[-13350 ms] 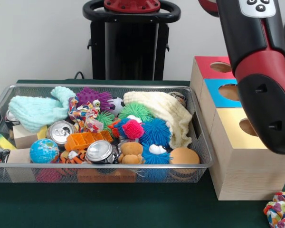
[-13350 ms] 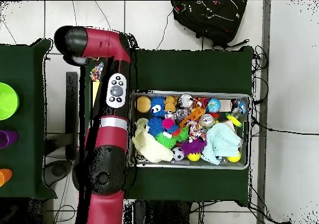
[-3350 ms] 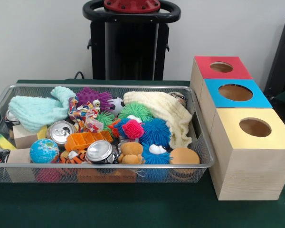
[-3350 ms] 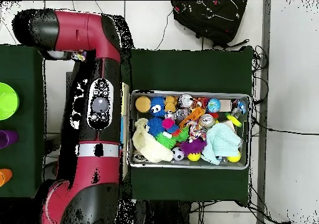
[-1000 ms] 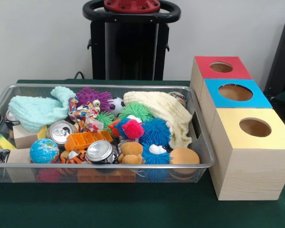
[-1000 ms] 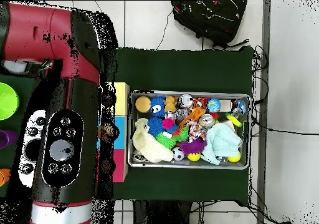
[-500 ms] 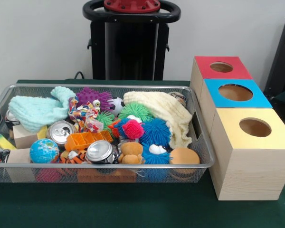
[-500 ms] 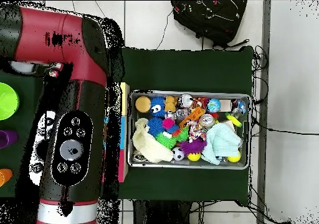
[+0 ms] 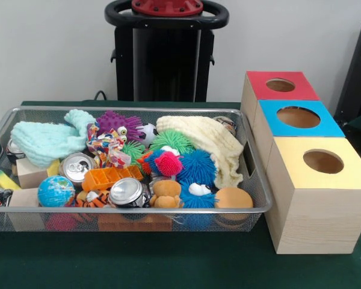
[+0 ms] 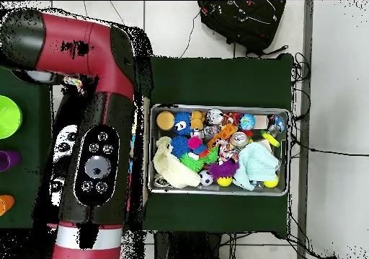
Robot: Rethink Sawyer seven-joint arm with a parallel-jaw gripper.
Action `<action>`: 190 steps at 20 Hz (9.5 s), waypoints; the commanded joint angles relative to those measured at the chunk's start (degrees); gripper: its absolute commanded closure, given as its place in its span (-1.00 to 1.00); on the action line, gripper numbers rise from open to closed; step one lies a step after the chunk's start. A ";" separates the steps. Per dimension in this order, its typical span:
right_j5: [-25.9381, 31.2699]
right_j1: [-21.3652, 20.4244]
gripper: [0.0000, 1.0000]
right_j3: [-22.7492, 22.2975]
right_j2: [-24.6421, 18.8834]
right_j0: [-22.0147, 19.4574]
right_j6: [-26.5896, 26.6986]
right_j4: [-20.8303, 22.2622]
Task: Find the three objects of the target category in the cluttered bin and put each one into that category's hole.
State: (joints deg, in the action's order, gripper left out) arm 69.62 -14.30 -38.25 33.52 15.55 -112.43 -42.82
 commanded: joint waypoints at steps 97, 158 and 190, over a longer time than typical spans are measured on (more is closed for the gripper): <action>-12.08 -14.13 1.00 -33.42 -14.14 -2.15 -4.73 16.80; -19.12 -6.25 1.00 -29.13 -12.79 0.77 -11.03 16.63; -19.88 -7.01 -1.00 -29.92 -13.43 0.46 -9.74 16.59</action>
State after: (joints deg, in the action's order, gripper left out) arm 51.74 -21.82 -65.20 25.34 16.78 -112.43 -27.15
